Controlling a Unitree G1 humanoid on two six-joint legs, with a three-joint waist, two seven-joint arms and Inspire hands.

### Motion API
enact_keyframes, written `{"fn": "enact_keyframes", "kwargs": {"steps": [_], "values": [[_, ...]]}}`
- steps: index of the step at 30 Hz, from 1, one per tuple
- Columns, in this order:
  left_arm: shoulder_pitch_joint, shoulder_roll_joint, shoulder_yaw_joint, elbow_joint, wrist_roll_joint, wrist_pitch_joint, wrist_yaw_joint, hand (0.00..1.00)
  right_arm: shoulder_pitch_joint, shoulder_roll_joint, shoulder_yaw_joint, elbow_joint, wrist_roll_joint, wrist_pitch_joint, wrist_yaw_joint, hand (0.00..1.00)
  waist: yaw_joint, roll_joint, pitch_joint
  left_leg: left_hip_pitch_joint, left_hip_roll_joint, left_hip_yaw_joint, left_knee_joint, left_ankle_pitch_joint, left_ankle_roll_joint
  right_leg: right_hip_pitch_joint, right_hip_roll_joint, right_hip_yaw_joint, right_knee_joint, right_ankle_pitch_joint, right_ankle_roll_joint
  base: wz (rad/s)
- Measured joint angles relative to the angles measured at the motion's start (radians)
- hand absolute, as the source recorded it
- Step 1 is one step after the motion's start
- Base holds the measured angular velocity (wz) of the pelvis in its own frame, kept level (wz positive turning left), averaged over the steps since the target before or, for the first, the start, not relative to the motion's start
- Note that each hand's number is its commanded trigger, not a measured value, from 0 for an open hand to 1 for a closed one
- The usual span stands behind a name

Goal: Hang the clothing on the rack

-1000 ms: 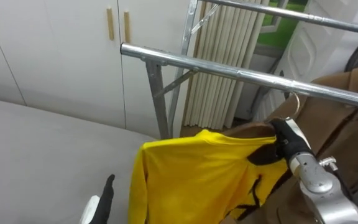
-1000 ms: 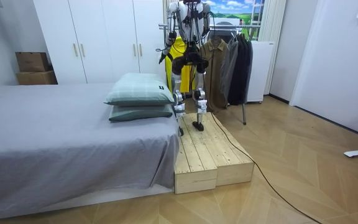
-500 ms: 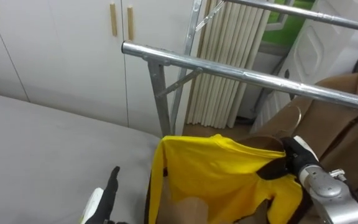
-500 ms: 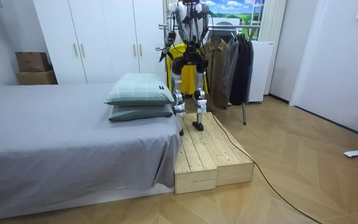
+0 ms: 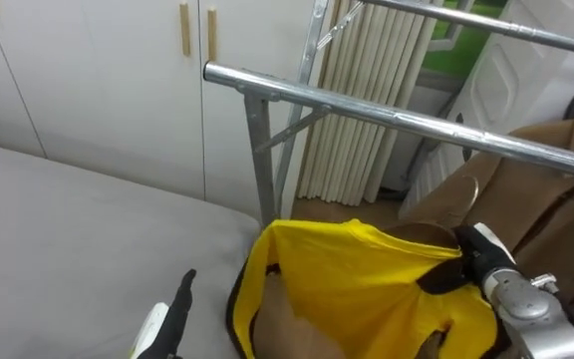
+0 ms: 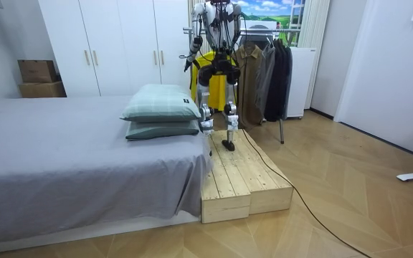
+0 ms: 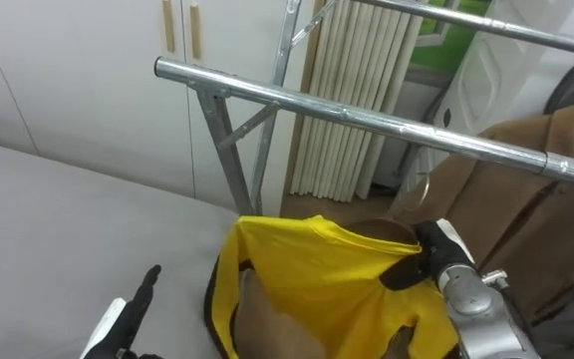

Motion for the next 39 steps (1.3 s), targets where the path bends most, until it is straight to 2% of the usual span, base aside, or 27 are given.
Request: {"fn": "enact_keyframes", "kwargs": {"steps": [4, 7, 12, 15, 19, 26, 31, 39], "values": [[0.001, -0.002, -0.007, 0.0, 0.001, 0.0, 0.022, 0.0, -0.039, -0.002, -0.001, -0.061, -0.114, -0.003, -0.089, 1.0, -0.009, 0.006, -0.003, -0.01, 0.001, 0.004, 0.0, 0.0, 0.0, -0.013, 0.005, 0.0, 0.005, 0.0, 0.0, -0.01], [0.001, -0.001, -0.019, 0.0, 0.0, 0.0, 0.024, 0.0, -0.043, -0.007, 0.003, -0.136, -0.141, -0.004, -0.143, 1.0, -0.008, 0.007, -0.0036, -0.01, 0.003, 0.007, 0.0, 0.0, 0.0, -0.021, 0.007, -0.001, 0.016, 0.0, 0.0, -0.06], [0.002, 0.003, -0.034, 0.0, 0.001, 0.0, 0.024, 0.0, -0.044, -0.026, 0.003, -0.212, -0.132, -0.023, -0.21, 1.0, -0.016, 0.008, -0.0039, -0.004, 0.005, 0.006, -0.002, 0.0, 0.0, -0.006, 0.008, -0.002, 0.015, 0.0, 0.0, 0.0], [0.003, 0.015, -0.041, 0.0, -0.001, 0.0, 0.024, 0.0, -0.044, -0.027, 0.003, -0.253, -0.12, -0.024, -0.248, 1.0, -0.026, 0.009, -0.004, 0.004, 0.005, 0.006, -0.003, 0.0, 0.0, -0.001, 0.005, -0.002, 0.015, 0.0, 0.0, -0.02], [0.003, 0.018, -0.049, 0.0, -0.012, 0.0, 0.025, 0.0, -0.045, -0.037, 0.009, -0.299, -0.063, -0.023, -0.305, 1.0, -0.03, 0.011, -0.0036, 0.004, 0.005, 0.007, -0.003, 0.0, 0.0, -0.001, 0.004, -0.002, 0.014, 0.0, 0.0, -0.02], [0.011, 0.011, -0.05, 0.001, -0.006, 0.005, 0.024, 0.0, -0.061, -0.038, 0.011, -0.299, -0.008, -0.019, -0.313, 1.0, -0.029, 0.025, -0.0023, -0.002, 0.005, 0.007, -0.003, 0.0, 0.0, -0.008, 0.003, -0.003, 0.016, 0.0, 0.0, 0.0], [0.018, 0.011, -0.049, 0.0, -0.002, 0.026, 0.025, 0.0, -0.074, -0.038, 0.011, -0.299, 0.059, -0.019, -0.305, 1.0, -0.03, 0.036, -0.0026, -0.007, 0.005, 0.006, -0.003, 0.0, 0.0, -0.013, 0.003, -0.006, 0.016, 0.0, 0.0, 0.0], [0.019, 0.014, -0.051, 0.0, 0.001, 0.026, 0.026, 0.0, -0.083, -0.041, 0.011, -0.265, 0.085, -0.019, -0.303, 1.0, -0.027, 0.037, -0.0023, -0.009, 0.003, -0.004, -0.003, 0.0, -0.001, -0.013, 0.002, -0.022, 0.017, 0.0, 0.0, 0.03]]}}
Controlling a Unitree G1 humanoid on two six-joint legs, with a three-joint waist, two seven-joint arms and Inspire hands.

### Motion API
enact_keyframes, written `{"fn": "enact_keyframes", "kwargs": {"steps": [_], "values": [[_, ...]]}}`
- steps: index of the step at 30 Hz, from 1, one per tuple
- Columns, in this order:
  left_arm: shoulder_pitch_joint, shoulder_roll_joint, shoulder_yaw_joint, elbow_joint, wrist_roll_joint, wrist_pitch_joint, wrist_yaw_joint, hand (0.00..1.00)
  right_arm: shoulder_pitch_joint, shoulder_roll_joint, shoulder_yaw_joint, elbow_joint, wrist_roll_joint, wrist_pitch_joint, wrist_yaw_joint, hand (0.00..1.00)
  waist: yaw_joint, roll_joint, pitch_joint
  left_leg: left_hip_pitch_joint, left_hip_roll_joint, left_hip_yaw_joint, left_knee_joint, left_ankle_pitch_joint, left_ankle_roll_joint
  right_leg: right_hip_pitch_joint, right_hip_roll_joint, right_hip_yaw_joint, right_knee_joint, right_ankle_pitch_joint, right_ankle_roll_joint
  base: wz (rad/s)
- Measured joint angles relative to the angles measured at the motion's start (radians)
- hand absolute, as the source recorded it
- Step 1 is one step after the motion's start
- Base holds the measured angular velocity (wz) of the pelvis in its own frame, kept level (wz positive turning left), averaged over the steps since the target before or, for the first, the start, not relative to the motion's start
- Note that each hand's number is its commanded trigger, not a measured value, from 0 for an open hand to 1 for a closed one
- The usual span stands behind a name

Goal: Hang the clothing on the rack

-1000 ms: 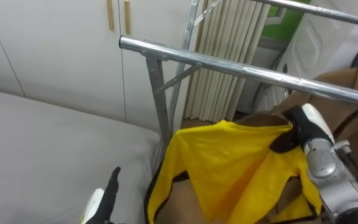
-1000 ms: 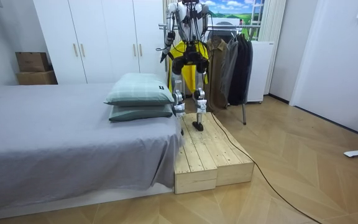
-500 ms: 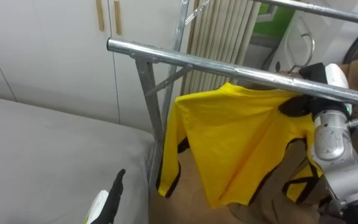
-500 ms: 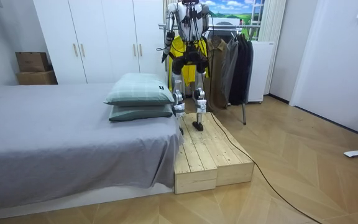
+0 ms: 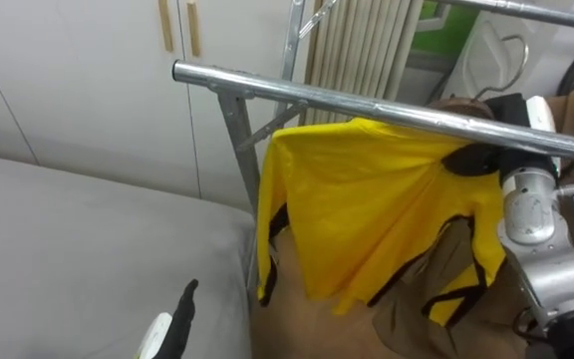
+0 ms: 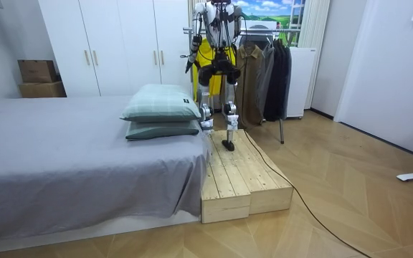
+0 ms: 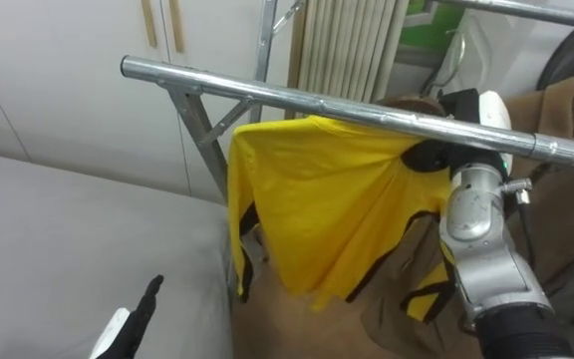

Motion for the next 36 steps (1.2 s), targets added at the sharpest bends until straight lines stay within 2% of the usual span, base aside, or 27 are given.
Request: {"fn": "enact_keyframes", "kwargs": {"steps": [8, 15, 19, 26, 31, 36], "values": [[0.002, 0.01, -0.016, 0.003, 0.0, -0.001, -0.003, 0.0, 0.0, -0.001, 0.032, 0.062, -0.012, -0.001, 0.0, 1.0, 0.0, -0.005, 0.0025, 0.0, 0.0, 0.003, 0.0, 0.0, -0.001, -0.012, -0.004, -0.005, 0.014, 0.0, 0.001, 0.0], [0.0, 0.015, -0.019, 0.003, -0.013, -0.002, -0.004, 0.0, 0.011, 0.0, 0.035, 0.084, -0.215, -0.005, -0.003, 1.0, -0.002, -0.008, 0.0046, 0.0, -0.001, 0.007, 0.001, 0.001, -0.002, -0.007, -0.001, -0.006, -0.003, -0.002, 0.0, -0.02], [0.0, 0.033, -0.046, 0.003, -0.033, -0.01, 0.014, 0.0, 0.032, 0.0, 0.07, 0.108, -0.298, -0.008, -0.05, 1.0, -0.002, -0.008, 0.0046, 0.001, 0.0, 0.007, 0.001, 0.001, -0.002, -0.007, 0.0, -0.006, -0.001, -0.002, 0.0, 0.0], [-0.008, 0.035, -0.043, 0.003, -0.029, -0.024, 0.017, 0.0, 0.123, 0.001, 0.094, 0.054, -0.44, -0.028, -0.14, 1.0, 0.005, -0.007, 0.0043, 0.0, 0.001, 0.004, 0.001, 0.001, -0.002, -0.01, -0.003, -0.003, -0.001, -0.002, -0.001, -0.03], [-0.022, 0.029, -0.044, 0.003, -0.022, -0.024, 0.017, 0.0, 0.161, 0.001, 0.102, -0.028, -0.564, -0.038, -0.204, 1.0, -0.014, 0.003, 0.0031, -0.009, 0.002, 0.006, 0.001, 0.001, -0.002, -0.013, -0.003, -0.004, -0.001, -0.001, -0.001, 0.0], [-0.039, 0.024, -0.043, 0.002, -0.029, -0.025, 0.036, 0.0, 0.202, 0.001, 0.103, -0.103, -0.62, -0.047, -0.254, 1.0, -0.027, 0.013, 0.002, -0.011, 0.001, 0.006, 0.001, 0.001, -0.002, -0.016, -0.003, -0.003, 0.0, -0.001, -0.001, 0.01]]}}
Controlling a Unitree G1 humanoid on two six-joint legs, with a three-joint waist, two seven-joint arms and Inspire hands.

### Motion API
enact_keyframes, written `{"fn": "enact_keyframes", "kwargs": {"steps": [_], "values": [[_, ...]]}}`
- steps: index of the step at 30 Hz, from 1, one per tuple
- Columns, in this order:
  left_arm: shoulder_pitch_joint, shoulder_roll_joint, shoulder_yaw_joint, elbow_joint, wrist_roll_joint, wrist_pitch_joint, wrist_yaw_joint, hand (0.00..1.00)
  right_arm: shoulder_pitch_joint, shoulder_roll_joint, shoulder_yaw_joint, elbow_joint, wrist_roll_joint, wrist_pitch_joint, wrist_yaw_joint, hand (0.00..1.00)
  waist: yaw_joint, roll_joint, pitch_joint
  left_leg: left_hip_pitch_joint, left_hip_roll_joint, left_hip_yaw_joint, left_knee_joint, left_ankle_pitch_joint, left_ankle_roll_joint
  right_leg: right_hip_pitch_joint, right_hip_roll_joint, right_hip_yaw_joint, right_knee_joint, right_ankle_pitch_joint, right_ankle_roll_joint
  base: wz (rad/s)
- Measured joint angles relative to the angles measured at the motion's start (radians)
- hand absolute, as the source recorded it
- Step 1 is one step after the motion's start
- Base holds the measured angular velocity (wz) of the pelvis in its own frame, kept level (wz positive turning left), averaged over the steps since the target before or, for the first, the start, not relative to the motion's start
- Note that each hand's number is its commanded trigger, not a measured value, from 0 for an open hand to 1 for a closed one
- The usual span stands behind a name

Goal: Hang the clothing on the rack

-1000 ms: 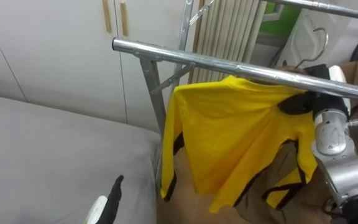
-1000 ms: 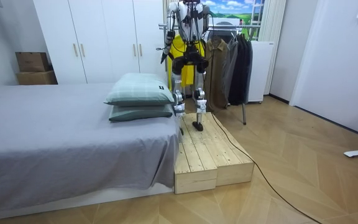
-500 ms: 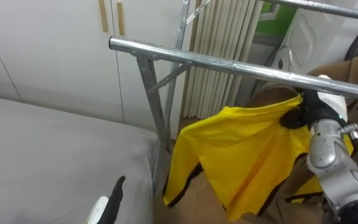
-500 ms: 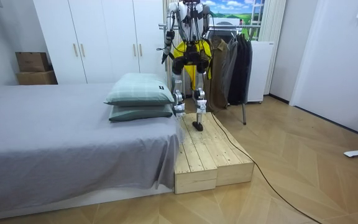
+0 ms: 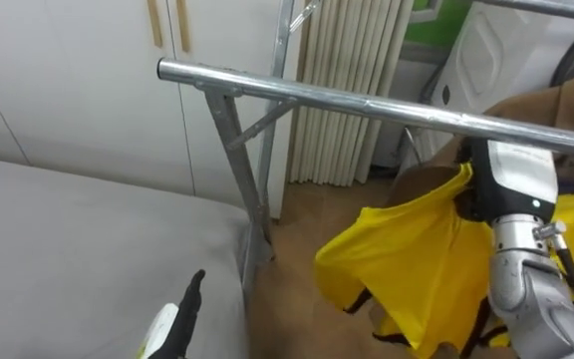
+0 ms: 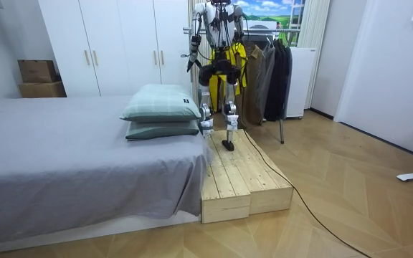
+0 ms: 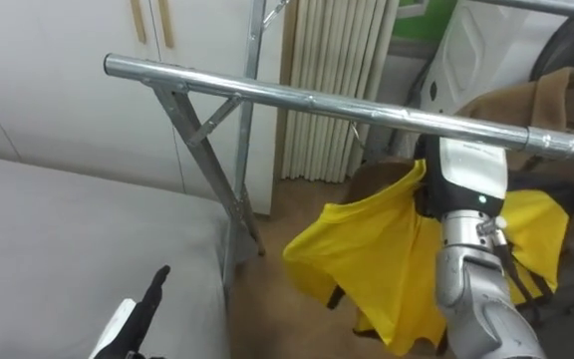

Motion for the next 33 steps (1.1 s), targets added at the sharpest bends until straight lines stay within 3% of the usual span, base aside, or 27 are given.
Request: {"fn": "enact_keyframes", "kwargs": {"steps": [7, 15, 18, 24, 33], "values": [[-0.013, -0.001, -0.001, -0.001, -0.001, -0.006, -0.001, 0.0, 0.069, 0.001, 0.002, -0.116, -0.023, -0.035, -0.03, 1.0, -0.007, 0.019, -0.0107, 0.004, 0.001, 0.011, 0.0, 0.0, 0.0, 0.0, 0.0, 0.006, 0.005, 0.0, 0.0, -0.01], [-0.013, -0.001, -0.006, -0.001, -0.003, -0.025, 0.024, 0.0, 0.086, 0.022, 0.007, -0.128, -0.008, -0.034, -0.032, 1.0, -0.008, 0.019, -0.0108, 0.011, 0.001, 0.025, -0.001, 0.0, 0.0, -0.003, 0.002, 0.018, 0.015, 0.0, 0.0, -0.03], [-0.012, -0.001, -0.011, 0.004, -0.004, -0.035, 0.048, 0.0, 0.132, 0.038, 0.007, -0.185, -0.01, -0.032, -0.032, 1.0, -0.006, 0.02, -0.0106, 0.011, 0.001, 0.033, -0.001, 0.0, 0.0, -0.008, 0.003, 0.027, 0.016, 0.0, 0.0, -0.08], [-0.009, -0.005, -0.017, 0.017, -0.004, -0.054, 0.086, 0.0, 0.181, 0.065, 0.018, -0.282, -0.012, -0.059, -0.045, 1.0, -0.012, 0.026, -0.0094, 0.021, 0.002, 0.067, -0.003, 0.0, 0.0, -0.008, 0.007, 0.051, 0.016, 0.0, 0.0, -0.14], [-0.006, -0.007, -0.026, 0.087, -0.003, -0.07, 0.085, 0.0, 0.222, 0.065, 0.061, -0.382, 0.249, -0.075, -0.006, 1.0, -0.027, 0.053, -0.0084, 0.026, 0.003, 0.067, -0.003, 0.0, 0.0, -0.01, 0.014, 0.062, 0.017, 0.0, 0.0, -0.02]]}}
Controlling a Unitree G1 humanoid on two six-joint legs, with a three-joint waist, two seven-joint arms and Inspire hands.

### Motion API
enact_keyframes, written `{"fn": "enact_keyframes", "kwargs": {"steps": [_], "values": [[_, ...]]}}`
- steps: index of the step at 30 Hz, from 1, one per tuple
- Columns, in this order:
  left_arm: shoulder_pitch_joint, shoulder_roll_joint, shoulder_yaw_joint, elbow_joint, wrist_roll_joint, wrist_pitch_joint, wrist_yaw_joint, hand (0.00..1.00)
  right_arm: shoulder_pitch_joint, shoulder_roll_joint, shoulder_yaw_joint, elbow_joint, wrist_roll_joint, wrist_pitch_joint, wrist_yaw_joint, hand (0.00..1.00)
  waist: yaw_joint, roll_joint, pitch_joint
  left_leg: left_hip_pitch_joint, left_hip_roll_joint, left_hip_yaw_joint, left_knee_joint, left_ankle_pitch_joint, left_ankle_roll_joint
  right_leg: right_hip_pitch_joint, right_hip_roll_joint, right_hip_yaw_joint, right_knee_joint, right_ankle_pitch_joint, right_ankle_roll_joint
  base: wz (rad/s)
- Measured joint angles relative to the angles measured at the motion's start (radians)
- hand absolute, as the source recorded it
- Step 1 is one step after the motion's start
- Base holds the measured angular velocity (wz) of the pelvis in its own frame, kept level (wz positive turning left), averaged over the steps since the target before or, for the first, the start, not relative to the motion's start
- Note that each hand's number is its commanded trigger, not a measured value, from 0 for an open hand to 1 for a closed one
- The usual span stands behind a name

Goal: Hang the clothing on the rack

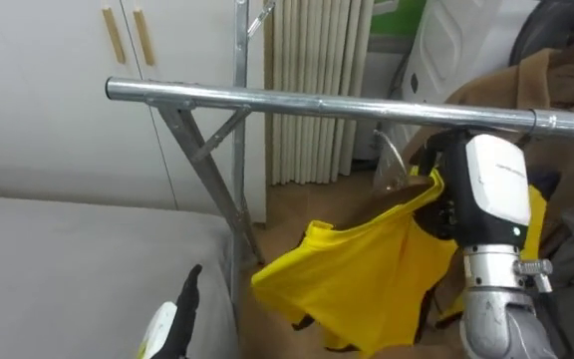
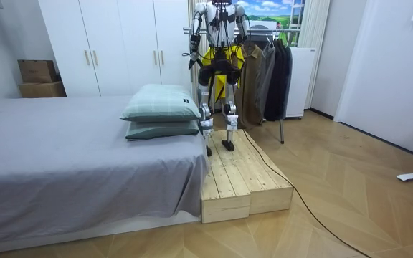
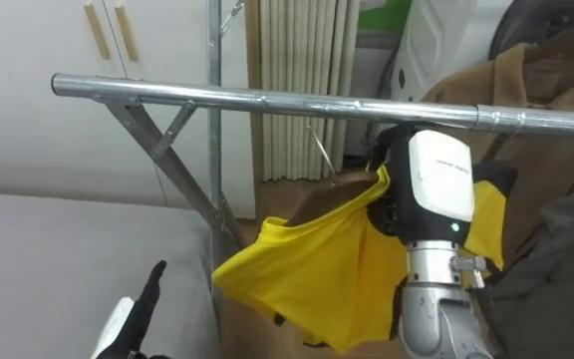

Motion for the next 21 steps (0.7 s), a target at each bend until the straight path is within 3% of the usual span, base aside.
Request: {"fn": "enact_keyframes", "kwargs": {"steps": [7, 21], "values": [[0.011, -0.003, -0.002, 0.0, 0.0, 0.0, -0.006, 0.0, 0.0, 0.001, -0.016, -0.001, 0.36, 0.004, 0.074, 1.0, -0.009, 0.0, 0.0008, 0.02, 0.001, -0.001, -0.003, 0.0, 0.0, 0.02, 0.0, -0.007, -0.002, 0.0, 0.0, 0.01], [0.03, -0.036, -0.012, 0.0, 0.01, 0.002, -0.011, 0.0, 0.0, 0.039, -0.019, 0.001, 0.612, 0.005, 0.187, 1.0, 0.002, -0.002, 0.0008, 0.017, -0.001, 0.0, -0.004, 0.0, 0.0, 0.017, 0.0, -0.009, -0.018, 0.003, -0.004, 0.0]]}}
